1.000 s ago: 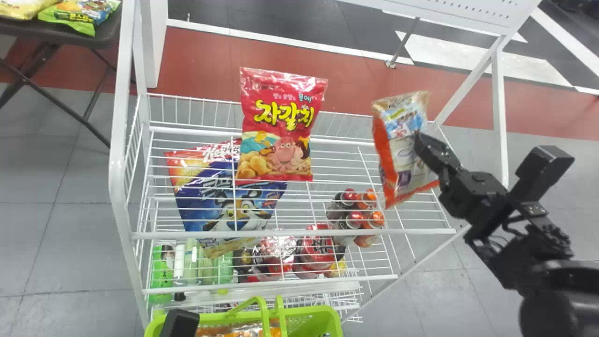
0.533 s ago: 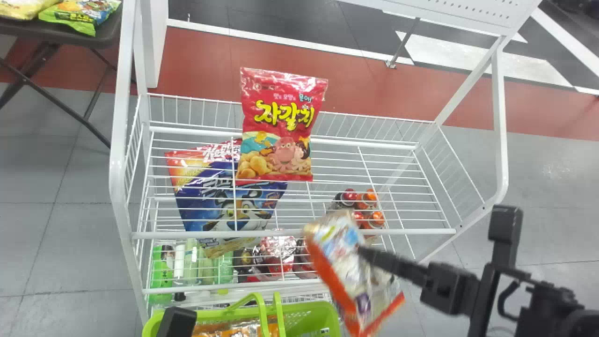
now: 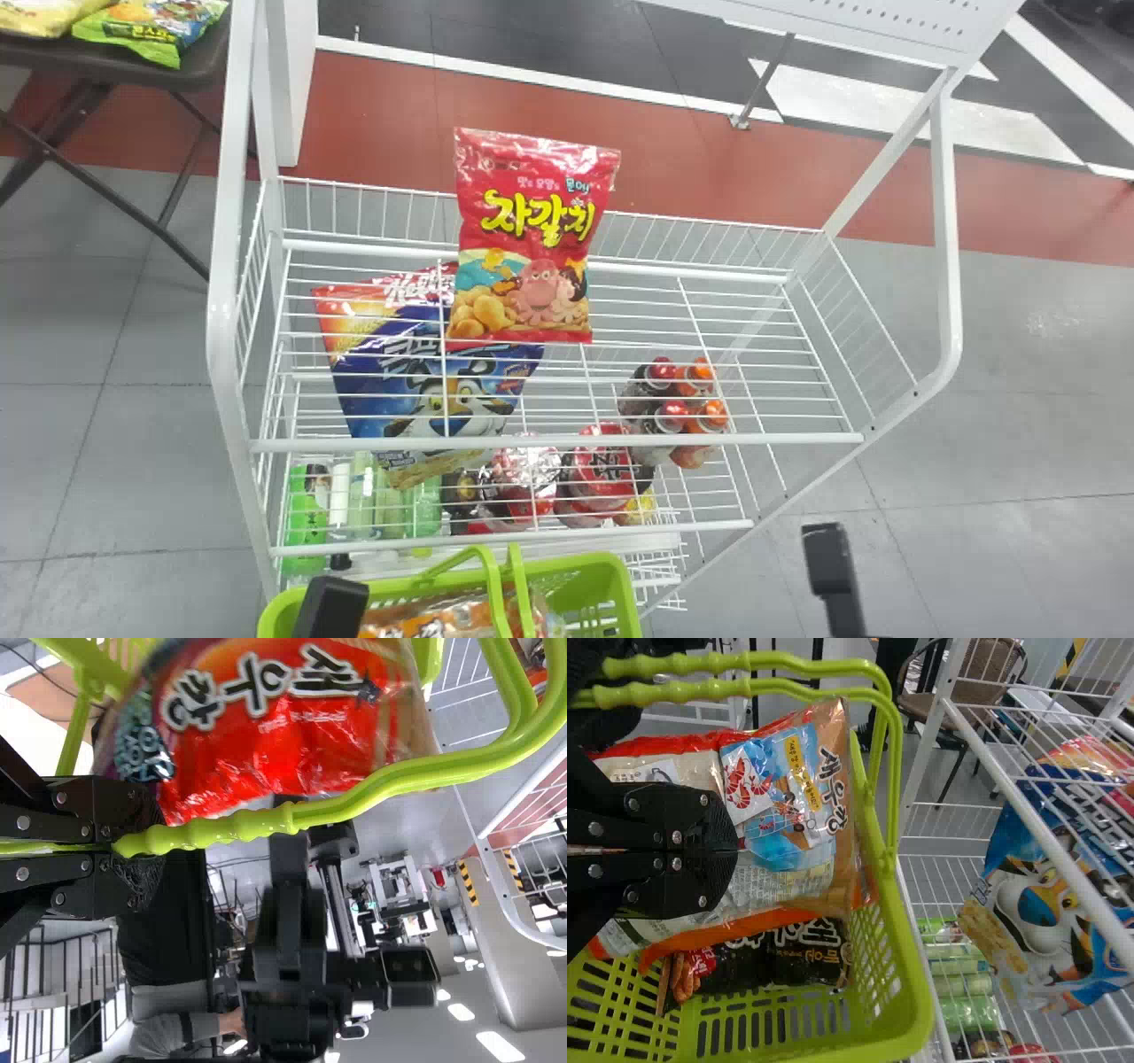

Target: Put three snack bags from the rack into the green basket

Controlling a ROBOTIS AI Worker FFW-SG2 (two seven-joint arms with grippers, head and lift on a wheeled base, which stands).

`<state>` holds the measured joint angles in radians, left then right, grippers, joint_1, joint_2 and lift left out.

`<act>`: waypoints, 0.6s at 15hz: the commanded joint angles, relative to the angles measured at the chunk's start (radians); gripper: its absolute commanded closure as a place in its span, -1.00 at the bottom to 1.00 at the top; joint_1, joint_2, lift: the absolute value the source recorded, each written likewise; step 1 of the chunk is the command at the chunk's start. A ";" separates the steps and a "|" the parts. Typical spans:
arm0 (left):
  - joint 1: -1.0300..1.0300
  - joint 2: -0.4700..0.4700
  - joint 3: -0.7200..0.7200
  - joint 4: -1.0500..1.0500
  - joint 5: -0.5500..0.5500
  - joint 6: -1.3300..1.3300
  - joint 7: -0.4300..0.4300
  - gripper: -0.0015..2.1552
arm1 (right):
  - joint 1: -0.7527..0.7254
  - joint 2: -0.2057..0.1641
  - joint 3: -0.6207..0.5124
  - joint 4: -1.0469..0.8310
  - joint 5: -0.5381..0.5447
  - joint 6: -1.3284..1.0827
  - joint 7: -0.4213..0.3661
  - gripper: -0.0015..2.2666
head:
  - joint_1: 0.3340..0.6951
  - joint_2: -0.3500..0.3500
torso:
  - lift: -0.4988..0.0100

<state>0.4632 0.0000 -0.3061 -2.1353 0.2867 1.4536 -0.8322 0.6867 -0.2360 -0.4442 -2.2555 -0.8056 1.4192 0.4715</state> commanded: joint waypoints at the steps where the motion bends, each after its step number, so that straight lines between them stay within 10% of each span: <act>1: 0.002 -0.003 0.001 -0.002 0.000 0.000 -0.001 0.24 | -0.003 -0.008 0.078 0.068 0.066 -0.137 -0.020 0.99 | 1.00 -1.00 | 0.96; 7: 0.005 -0.003 0.001 0.000 0.000 -0.006 -0.004 0.24 | -0.009 -0.066 0.225 0.197 0.220 -0.389 -0.109 0.99 | 1.00 -1.00 | 0.96; 9: 0.003 -0.003 0.001 0.002 0.000 -0.006 -0.002 0.24 | -0.004 -0.068 0.217 0.168 0.213 -0.352 -0.080 0.72 | 1.00 -1.00 | 0.96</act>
<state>0.4676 0.0000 -0.3049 -2.1357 0.2863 1.4475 -0.8355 0.6784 -0.3016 -0.2226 -2.0652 -0.5886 1.0381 0.3842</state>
